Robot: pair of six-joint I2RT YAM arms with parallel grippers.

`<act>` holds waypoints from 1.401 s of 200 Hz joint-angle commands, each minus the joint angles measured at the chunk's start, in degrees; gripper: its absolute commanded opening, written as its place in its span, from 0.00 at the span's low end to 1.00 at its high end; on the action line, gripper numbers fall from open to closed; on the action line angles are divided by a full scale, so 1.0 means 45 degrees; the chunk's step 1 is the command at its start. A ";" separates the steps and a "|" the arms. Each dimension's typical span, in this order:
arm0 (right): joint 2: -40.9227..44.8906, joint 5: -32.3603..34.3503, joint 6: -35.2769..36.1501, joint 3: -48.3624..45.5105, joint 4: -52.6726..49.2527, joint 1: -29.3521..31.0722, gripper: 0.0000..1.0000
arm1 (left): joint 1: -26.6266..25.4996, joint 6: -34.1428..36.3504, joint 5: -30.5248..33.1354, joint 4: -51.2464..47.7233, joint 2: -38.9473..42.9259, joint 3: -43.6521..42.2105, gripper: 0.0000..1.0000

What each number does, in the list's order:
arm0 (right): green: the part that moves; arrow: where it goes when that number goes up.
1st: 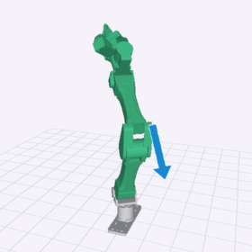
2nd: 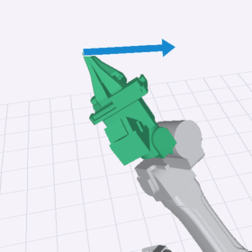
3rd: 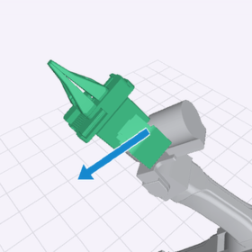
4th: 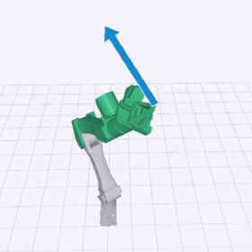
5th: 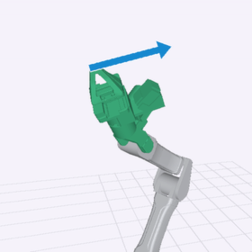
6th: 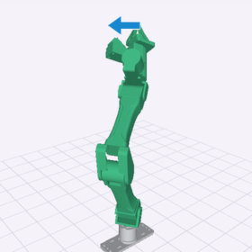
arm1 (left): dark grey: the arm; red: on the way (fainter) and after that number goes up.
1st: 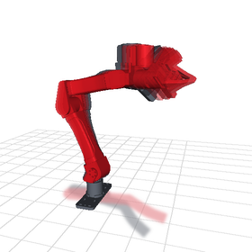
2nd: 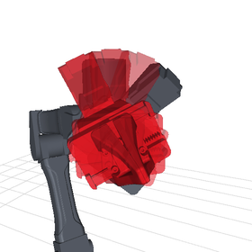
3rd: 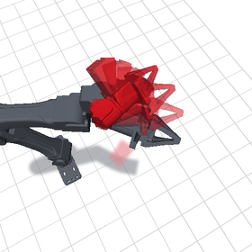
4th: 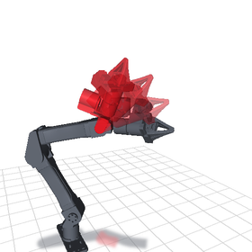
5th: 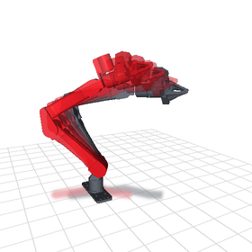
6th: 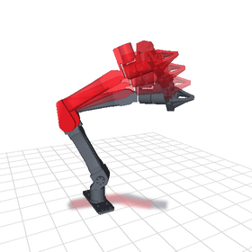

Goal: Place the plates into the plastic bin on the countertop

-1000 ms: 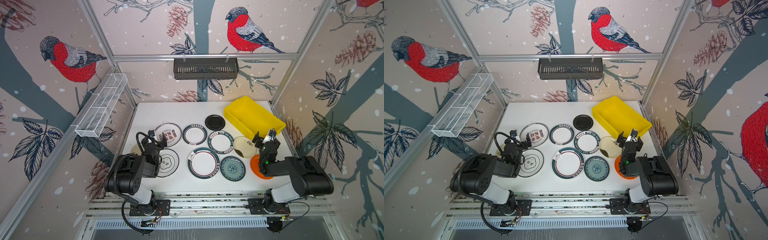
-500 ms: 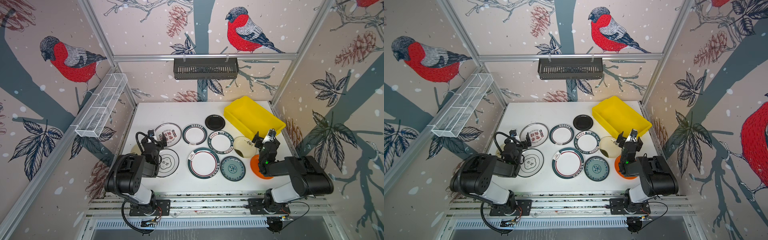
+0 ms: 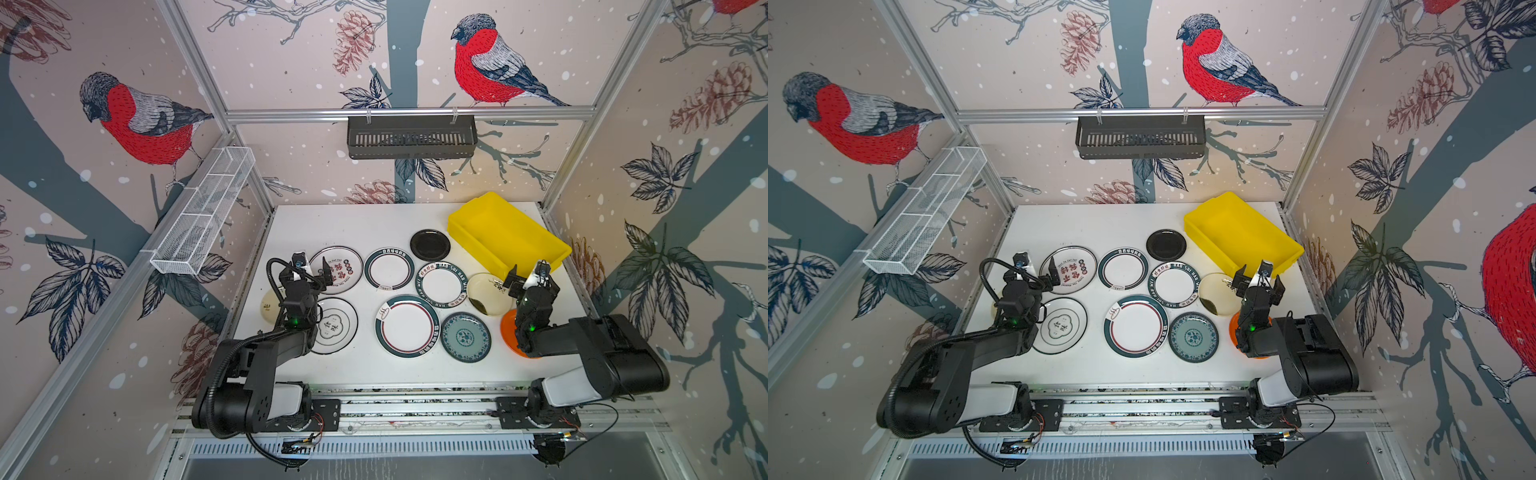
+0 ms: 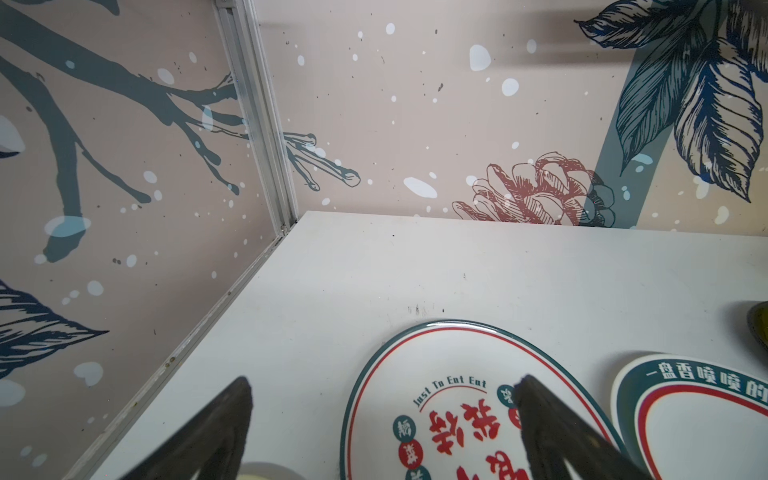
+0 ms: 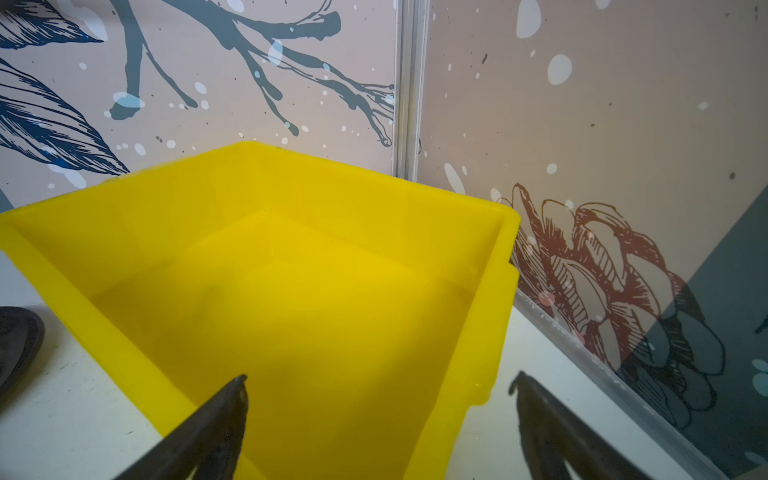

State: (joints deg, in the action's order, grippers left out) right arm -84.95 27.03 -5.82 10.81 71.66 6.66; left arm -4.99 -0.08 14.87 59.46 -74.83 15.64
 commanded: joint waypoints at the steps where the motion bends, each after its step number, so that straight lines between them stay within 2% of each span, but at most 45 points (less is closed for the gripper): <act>1: 0.0211 -0.0144 0.0103 0.0049 0.0179 -0.0101 1.00 | -0.0059 -0.0532 0.0773 -0.0481 0.0766 -0.0224 0.98; 16: 0.0526 -0.0057 0.0435 0.0124 0.0068 0.0057 1.00 | -0.0265 -0.1018 0.1491 -0.0598 0.1294 -0.0354 0.98; 32: 0.1534 0.0484 0.1108 0.0427 -0.1358 0.0854 1.00 | -0.0545 -0.1201 0.1895 -0.1188 0.1702 -0.0250 0.98; 59: 0.2483 0.1554 0.1592 0.0733 -0.2637 0.2180 1.00 | -0.1674 -0.1238 0.3076 -0.3599 0.2423 0.0823 0.98; 85: 0.3765 0.1924 0.0818 0.1363 -0.4559 0.3003 1.00 | -0.3035 -0.1364 0.4217 -0.4702 0.3034 0.1338 0.98; 111: 0.5028 0.1767 -0.0811 0.2823 -0.8709 0.3471 1.00 | -0.3759 -0.2500 0.4171 -0.6737 0.3410 0.2076 0.98; 135: 0.6228 -0.0202 -0.1857 0.3884 -1.1998 0.3541 1.00 | -0.4297 -0.3566 0.4045 -0.7951 0.3503 0.2395 0.98; 153: 0.6878 -0.2386 -0.2449 0.4571 -1.4198 0.3541 1.00 | -0.4791 -0.3982 0.3884 -0.8735 0.3484 0.2724 0.98; 172: 0.7307 -0.4900 -0.2995 0.4776 -1.5550 0.3550 1.00 | -0.5564 -0.3865 0.2963 -0.8825 0.3465 0.2904 0.98; 198: 0.7784 -0.7414 -0.3900 0.4267 -1.6144 0.3565 1.00 | -0.7041 -0.4595 0.2663 -0.9368 0.3120 0.3411 0.98; 222: 0.8073 -1.0083 -0.4268 0.3052 -1.5078 0.3599 1.00 | -0.7890 -0.4967 0.2599 -1.0890 0.2344 0.4473 0.98; 250: 0.7970 -1.1057 -0.4897 0.2411 -1.4476 0.3853 0.99 | -0.8172 -0.5109 0.2580 -1.2108 0.1861 0.5254 0.98; 280: 0.7644 -1.1064 -0.5190 0.2247 -1.4480 0.4671 0.95 | -0.8167 -0.5308 0.2736 -1.1414 0.2038 0.4819 0.98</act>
State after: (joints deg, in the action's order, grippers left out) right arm -49.60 -19.20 -27.07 21.28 4.64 25.63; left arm -41.60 -21.78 26.63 8.32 -66.17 38.24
